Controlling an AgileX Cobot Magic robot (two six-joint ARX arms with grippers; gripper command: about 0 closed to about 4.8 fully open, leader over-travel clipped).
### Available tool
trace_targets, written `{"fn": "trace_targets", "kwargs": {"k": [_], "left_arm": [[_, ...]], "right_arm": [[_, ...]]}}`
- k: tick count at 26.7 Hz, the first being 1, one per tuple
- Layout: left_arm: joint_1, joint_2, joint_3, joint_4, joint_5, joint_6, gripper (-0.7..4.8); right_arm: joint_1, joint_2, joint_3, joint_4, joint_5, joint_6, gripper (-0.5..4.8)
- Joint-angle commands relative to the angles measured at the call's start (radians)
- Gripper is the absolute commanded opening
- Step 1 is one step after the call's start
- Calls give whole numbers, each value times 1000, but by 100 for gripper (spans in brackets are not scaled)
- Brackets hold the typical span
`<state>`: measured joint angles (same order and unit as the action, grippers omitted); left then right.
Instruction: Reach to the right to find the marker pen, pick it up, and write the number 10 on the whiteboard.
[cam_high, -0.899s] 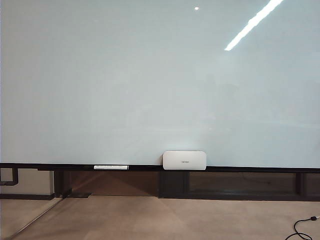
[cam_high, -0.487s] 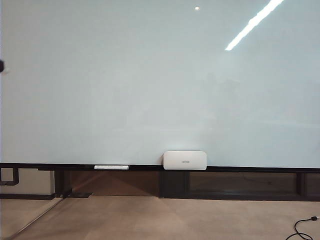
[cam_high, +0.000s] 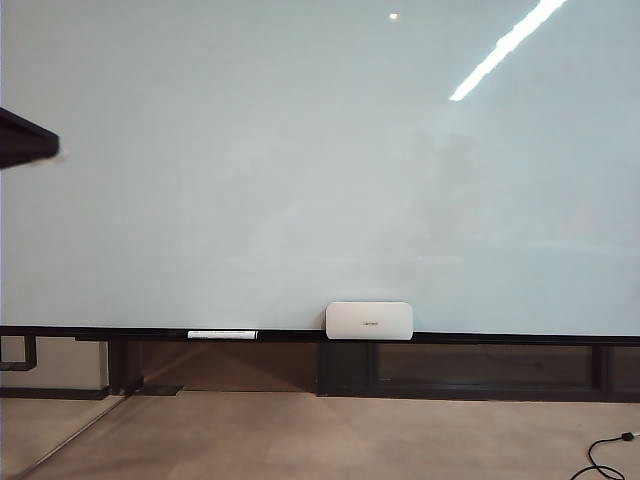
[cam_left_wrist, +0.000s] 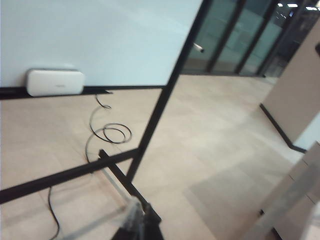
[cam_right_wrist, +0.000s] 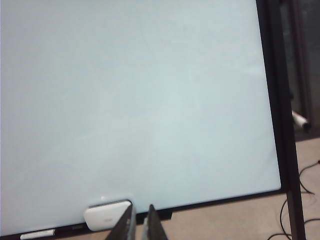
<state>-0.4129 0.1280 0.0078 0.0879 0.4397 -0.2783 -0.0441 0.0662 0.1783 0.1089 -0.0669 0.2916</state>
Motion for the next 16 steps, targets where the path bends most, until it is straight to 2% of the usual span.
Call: {"fn": "trace_targets", "kwargs": {"k": [1,5,9,11,16], "left_arm": [[-3,83,46,101,7,4,-6],[-3,214,143,140,36,41,-6],[-3,454,301,146,86,110,-6],[-3,542,357,146,103,125,-6],[-2,657,438,146,103,137,-6]], "right_arm": [[1,68,45,73,14,-14,32],[0,175,137,106,13,-86,31],[0,390,270,106,18,-139,30],[-5,489,315,104,40,-153,-6],[-56,703,410,121,72,-184,-5]]}}
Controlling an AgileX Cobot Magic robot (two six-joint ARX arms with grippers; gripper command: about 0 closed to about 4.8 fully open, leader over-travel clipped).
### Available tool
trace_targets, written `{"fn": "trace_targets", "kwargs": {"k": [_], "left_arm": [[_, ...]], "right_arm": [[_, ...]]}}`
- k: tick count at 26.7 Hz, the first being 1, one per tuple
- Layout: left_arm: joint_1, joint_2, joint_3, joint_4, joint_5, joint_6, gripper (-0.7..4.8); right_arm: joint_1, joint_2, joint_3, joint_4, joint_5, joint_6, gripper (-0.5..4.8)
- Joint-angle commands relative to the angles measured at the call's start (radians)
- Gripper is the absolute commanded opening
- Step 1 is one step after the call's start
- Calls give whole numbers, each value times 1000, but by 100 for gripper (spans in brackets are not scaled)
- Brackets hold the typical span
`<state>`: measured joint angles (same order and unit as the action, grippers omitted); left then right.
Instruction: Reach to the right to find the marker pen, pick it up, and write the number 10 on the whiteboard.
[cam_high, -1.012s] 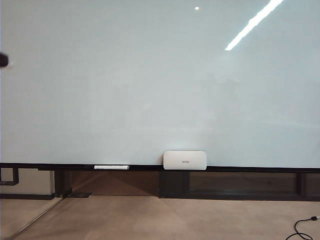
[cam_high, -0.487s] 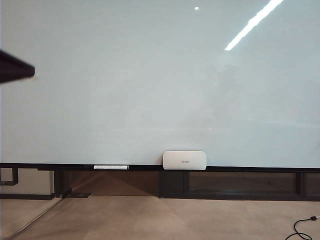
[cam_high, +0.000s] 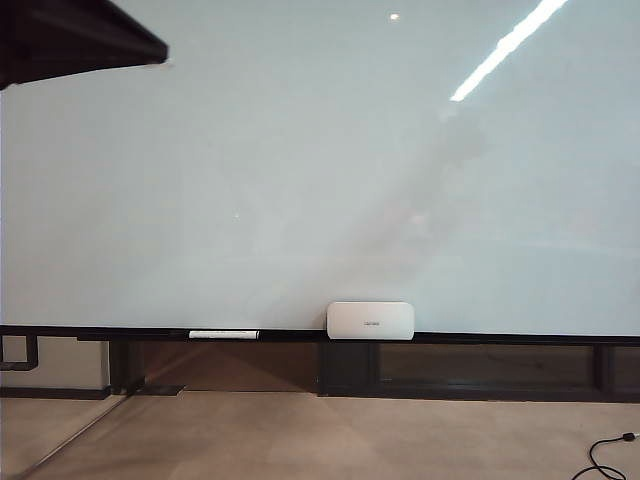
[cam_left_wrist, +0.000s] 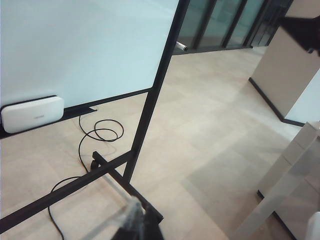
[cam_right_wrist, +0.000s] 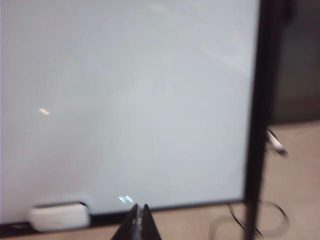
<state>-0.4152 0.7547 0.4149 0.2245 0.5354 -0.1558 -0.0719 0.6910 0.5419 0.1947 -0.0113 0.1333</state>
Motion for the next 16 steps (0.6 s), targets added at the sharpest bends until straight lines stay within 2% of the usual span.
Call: {"fn": "trace_targets", "kwargs": {"k": [1,5,8,11,16], "left_arm": [[0,35,40,10,7,18,-6],[5,35,80,17,1,30,-6],[55,52,95,20,41,61,-6],[84,83,96,56,145,79,-6],[84,160,96,201,209,80,-6]], "right_arm": [[-43,114,58,51,16,-26,-5],[-169,289,80,159,8,5,-5],[-294,428,85,226,-126,109,-5],[-314,503,85,308,-156,87,-5],[-307,652,90,507,-171,72,-5]]}}
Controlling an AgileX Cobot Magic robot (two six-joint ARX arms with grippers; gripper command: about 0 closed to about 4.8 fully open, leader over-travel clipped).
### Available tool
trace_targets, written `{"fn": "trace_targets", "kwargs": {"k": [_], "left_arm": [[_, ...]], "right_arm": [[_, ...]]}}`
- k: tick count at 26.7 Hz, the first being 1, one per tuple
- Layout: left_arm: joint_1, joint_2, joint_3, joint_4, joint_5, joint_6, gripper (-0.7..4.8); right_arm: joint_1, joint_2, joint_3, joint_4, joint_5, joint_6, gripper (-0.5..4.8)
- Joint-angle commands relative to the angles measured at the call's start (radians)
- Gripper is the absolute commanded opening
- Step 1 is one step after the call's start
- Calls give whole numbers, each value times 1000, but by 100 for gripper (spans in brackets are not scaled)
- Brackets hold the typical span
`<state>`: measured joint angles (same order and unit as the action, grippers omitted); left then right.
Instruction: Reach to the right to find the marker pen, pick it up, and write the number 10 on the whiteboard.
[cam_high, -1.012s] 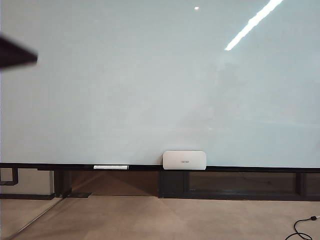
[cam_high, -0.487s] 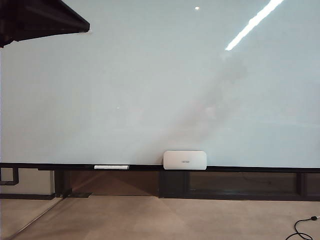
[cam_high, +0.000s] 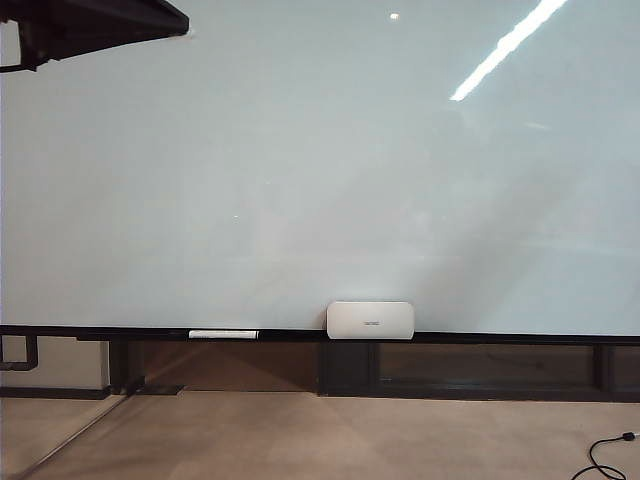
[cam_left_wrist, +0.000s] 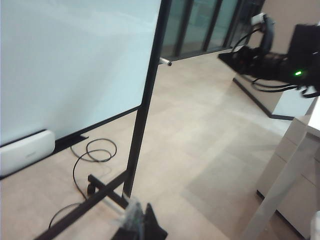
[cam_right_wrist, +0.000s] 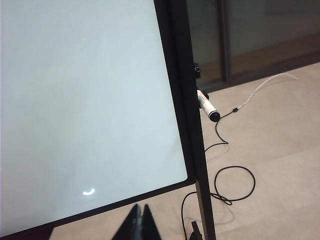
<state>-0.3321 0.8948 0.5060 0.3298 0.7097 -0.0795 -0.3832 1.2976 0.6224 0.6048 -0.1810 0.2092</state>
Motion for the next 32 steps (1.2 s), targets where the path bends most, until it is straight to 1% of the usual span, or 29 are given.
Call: {"fn": "trace_targets", "kwargs": {"k": [1,3,4,6,11,14,16,19,21,22,23,25,26,27,28,29,30,31,32], "left_arm": [[0,25,5,118,35,1,-6],[0,35,5,169,23,1,-6],[0,40,5,184,-23,16,-6],[0,53,5,194,-69,46,-6],[0,156,5,237,-70,70,-6],[0,242,5,320,-71,92,-6],[0,286,5,369,-70,91,-6],[0,322,5,384,-70,106,-6],[0,331,5,382,-70,130,-6],[0,335,5,383,-71,134,-6],[0,335,5,383,-71,136,-6],[0,335,5,383,-71,143,-6],[0,335,5,383,-70,148,-6],[0,335,5,383,-69,147,-6],[0,335,5,382,-63,147,-6],[0,335,5,375,-56,148,-6],[0,336,5,374,-56,151,-6],[-1,341,5,374,-55,151,-6],[-2,341,5,373,-55,151,-6]], "right_arm": [[4,74,11,123,-1,-4,-5],[4,131,22,167,-1,-10,-5],[5,166,21,223,0,-23,-5],[5,230,23,306,7,-23,-5],[7,391,129,322,6,-57,-5],[12,490,225,346,9,-104,-5],[17,521,244,385,72,-136,-5],[16,561,244,454,74,-166,-5],[11,608,244,520,93,-165,-5],[11,635,244,546,125,-166,-5],[11,646,244,544,139,-164,-5],[9,657,243,516,137,-114,-5],[5,657,244,508,137,-64,-5],[4,657,244,519,132,-60,-5],[4,657,244,532,127,-81,-5],[5,662,250,559,124,-169,-5],[6,672,260,563,106,-203,-5],[6,692,293,549,60,-252,-5],[6,705,309,549,41,-252,-5]]}}
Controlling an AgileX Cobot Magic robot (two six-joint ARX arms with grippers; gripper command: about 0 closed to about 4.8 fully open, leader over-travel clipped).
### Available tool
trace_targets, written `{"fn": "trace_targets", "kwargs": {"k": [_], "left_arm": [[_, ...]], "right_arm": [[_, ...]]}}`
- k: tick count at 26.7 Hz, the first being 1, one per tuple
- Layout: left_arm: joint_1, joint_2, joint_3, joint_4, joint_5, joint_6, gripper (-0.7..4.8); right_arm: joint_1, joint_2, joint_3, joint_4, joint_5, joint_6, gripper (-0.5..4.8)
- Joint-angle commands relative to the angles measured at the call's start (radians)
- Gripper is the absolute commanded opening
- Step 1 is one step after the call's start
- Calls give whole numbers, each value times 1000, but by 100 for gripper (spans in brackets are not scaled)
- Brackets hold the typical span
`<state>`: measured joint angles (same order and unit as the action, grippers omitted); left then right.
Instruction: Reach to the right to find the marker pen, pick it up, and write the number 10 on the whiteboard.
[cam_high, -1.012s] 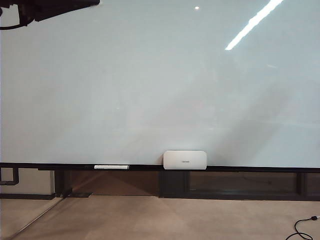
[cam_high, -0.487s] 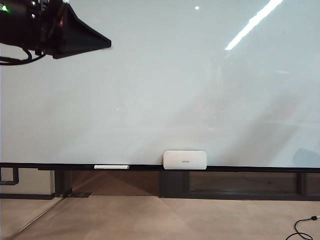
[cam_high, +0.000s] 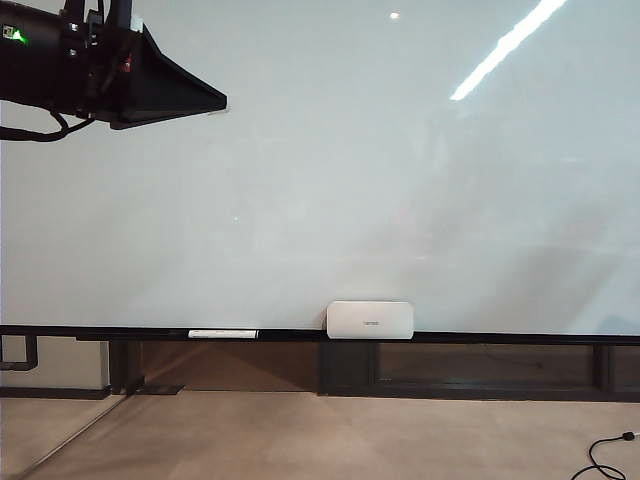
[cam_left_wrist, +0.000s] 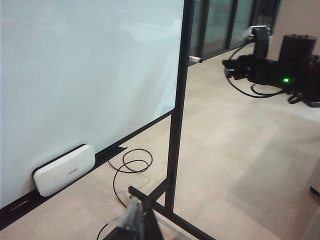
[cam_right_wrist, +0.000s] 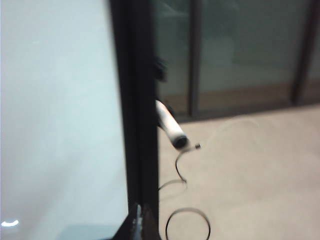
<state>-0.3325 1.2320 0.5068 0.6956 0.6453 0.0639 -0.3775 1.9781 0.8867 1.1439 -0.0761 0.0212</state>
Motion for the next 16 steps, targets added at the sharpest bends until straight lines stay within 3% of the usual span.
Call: {"fn": "trace_targets", "kwargs": {"k": [1,12,16], "left_arm": [[-1,9,4,7,9,12,-6],[-2,34,4,5,6,19,-6],[-3,73,4,-2,6,33,-6]], "right_arm": [[0,41,69,14,-64,-64,-5],[-50,171,209,29,-83,-56,-5],[-80,190,217,35,-139,-34,-4]]}}
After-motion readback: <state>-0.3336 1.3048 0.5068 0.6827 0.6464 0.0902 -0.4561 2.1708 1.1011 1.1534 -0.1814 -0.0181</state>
